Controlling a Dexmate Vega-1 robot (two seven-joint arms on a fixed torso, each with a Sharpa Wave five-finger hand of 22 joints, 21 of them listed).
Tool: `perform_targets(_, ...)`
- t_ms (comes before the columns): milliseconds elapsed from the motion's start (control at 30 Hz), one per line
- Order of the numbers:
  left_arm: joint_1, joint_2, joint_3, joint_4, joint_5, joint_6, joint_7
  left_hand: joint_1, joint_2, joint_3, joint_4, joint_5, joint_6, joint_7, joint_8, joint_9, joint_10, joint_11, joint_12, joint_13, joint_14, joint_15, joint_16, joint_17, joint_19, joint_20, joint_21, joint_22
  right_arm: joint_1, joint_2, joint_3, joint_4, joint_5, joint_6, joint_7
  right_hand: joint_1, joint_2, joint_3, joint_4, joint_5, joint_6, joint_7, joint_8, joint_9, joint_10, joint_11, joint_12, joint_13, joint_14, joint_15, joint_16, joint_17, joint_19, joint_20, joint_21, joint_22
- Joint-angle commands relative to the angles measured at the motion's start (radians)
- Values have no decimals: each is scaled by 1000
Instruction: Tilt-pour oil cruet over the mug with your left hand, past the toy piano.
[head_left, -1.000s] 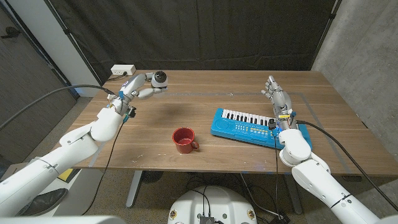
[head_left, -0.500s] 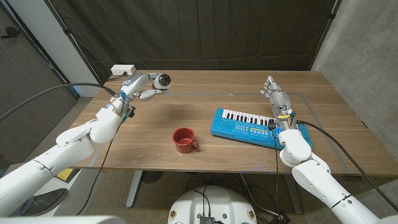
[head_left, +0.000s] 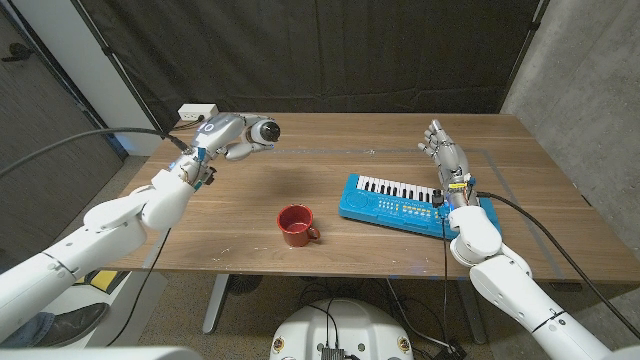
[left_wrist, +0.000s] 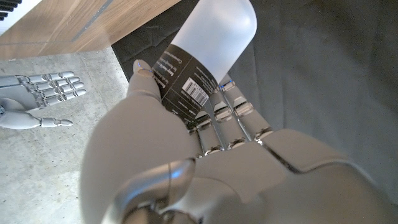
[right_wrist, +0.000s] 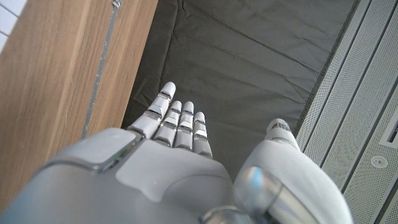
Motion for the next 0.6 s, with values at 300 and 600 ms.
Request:
perform_targets(300, 84, 63, -54, -87, 208, 75, 19, -5, -5, 67, 73, -1, 4, -11, -1, 4, 8, -12, -1, 2, 3, -89, -1, 3, -6, -23, -5, 3, 8, 11, 10, 30, 14, 41, 23, 2, 6, -1, -4, -5, 12, -4, 6, 4, 8, 0, 3, 5, 7, 2, 3, 3, 10, -31, -10, 3)
perform_targets(600, 74, 71, 2, -77, 231, 67, -7, -7, -7, 67, 73, -1, 7, -16, -1, 3, 9, -15, -3, 2, 3, -95, -1, 3, -11, -25, -9, 4, -11, 8, 14, 16, 13, 32, 14, 1, 6, -1, -4, -5, 13, -4, 5, 4, 7, -2, 1, 5, 6, 4, 1, 3, 10, -29, -13, 3)
